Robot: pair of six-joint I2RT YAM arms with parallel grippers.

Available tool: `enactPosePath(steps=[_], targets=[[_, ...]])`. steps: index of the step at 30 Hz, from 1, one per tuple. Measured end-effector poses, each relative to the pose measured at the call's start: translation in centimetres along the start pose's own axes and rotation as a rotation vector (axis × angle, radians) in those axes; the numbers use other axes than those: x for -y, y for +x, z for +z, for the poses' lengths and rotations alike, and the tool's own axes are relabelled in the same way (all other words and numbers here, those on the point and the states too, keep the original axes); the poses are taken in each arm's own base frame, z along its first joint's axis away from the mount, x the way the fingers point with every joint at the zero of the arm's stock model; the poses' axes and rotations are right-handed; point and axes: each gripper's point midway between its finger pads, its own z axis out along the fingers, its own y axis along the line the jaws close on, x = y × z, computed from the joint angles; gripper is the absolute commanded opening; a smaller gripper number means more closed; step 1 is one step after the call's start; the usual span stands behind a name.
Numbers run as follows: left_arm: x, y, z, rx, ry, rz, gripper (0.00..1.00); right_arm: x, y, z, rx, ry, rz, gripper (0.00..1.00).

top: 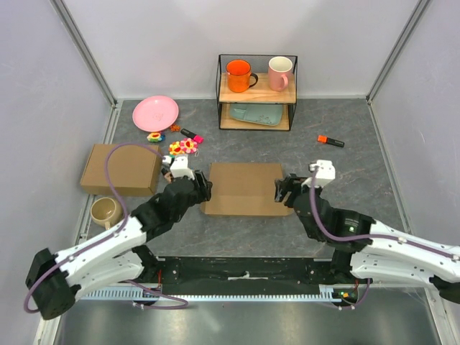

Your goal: Fold the paper box

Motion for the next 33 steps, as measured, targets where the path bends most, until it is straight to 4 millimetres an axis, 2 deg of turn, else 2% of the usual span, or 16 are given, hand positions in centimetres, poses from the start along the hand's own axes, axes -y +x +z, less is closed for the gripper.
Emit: enactPosePath(steps=[3,5,6,8,9,12,16,23,26,30,33], targets=[[-0.2,1.1,2.0,-0.081,-0.033,0.014,0.58,-0.6,0.6,1.3,-0.026,0.041,-0.064,0.73],[0.1,2.6,2.6,-0.139,-0.02,0.026,0.56,-0.4,2.2,2.3,-0.066,0.068,-0.118,0.73],[0.4,2.7,2.8,-0.145,-0.004,0.023,0.54,-0.1,3.2,2.9,-0.09,0.081,-0.141,0.73],[0.9,2.9,2.7,-0.154,0.026,0.016,0.52,0.7,5.6,3.6,-0.146,0.101,-0.188,0.72],[1.1,3.1,2.7,-0.159,0.04,0.013,0.51,1.6,7.6,3.9,-0.191,0.109,-0.218,0.72],[1.3,3.5,2.6,-0.154,0.068,0.0,0.48,2.4,9.3,4.2,-0.217,0.119,-0.211,0.71],[1.3,3.6,2.4,-0.136,0.091,-0.024,0.43,2.2,9.5,4.2,-0.211,0.096,-0.175,0.71],[0.9,3.4,1.8,-0.133,0.079,-0.038,0.52,2.4,8.7,3.7,-0.205,0.087,-0.176,0.71],[-0.1,3.1,1.5,-0.129,0.04,-0.046,0.54,1.7,7.7,3.7,-0.194,0.077,-0.179,0.71],[-1.5,2.5,1.7,-0.128,-0.029,-0.08,0.54,-0.6,5.2,4.4,-0.158,0.068,-0.172,0.73],[-2.2,2.5,2.1,-0.14,-0.064,-0.098,0.55,-0.6,4.0,4.9,-0.139,0.096,-0.158,0.77]])
